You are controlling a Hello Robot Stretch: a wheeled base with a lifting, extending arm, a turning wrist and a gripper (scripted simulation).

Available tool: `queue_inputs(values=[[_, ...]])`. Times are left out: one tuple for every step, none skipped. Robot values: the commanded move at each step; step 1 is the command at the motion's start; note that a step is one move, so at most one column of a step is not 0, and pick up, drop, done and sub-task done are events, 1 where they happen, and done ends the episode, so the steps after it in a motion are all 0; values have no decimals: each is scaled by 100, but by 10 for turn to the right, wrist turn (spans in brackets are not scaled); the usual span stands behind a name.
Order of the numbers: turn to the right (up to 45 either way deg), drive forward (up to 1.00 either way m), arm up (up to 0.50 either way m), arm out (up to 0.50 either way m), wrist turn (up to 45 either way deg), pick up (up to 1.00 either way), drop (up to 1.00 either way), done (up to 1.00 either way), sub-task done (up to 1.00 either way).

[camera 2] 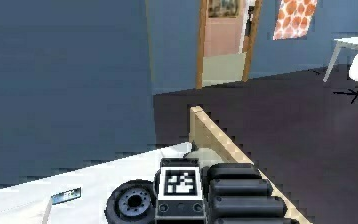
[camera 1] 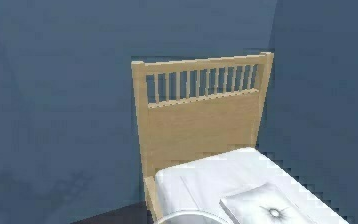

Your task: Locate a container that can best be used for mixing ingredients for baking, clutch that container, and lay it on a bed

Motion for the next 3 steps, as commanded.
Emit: queue_inputs(values=[[450, 0, 0, 0, 0, 0, 0, 0, 0], [-450, 0, 0, 0, 0, 0, 0, 0, 0], [-450, 0, 0, 0, 0, 0, 0, 0, 0]])
